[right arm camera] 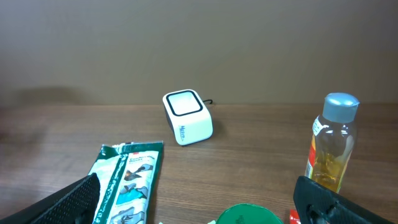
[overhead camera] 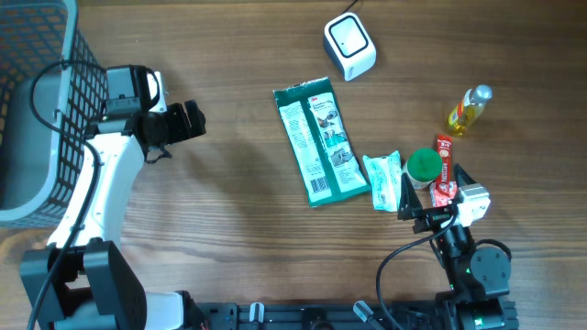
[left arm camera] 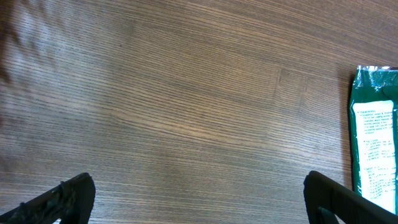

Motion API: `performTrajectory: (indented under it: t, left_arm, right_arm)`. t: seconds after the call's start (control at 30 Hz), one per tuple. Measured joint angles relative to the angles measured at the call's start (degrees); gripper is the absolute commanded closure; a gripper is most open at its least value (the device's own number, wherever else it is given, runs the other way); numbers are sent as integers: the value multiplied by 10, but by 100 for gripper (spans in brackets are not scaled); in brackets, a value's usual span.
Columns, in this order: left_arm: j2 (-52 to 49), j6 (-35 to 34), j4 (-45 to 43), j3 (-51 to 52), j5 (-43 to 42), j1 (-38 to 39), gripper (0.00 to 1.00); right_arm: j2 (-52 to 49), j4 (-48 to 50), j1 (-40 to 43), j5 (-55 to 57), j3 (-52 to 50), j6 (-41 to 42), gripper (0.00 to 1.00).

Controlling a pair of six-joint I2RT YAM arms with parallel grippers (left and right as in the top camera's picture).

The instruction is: Scan the item barcode

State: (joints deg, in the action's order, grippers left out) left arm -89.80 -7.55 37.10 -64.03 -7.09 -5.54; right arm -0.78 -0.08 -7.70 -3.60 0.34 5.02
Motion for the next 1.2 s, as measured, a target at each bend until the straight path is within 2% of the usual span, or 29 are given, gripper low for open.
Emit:
performTrajectory:
  t: [1.03,1.2]
  left_arm:
    - [0,0,0,0,0,0,0]
    - [40,0,1,1,0,0,0]
  right_arm:
    - [0,0,0,0,0,0,0]
    - [0,0,0,0,0,0,0]
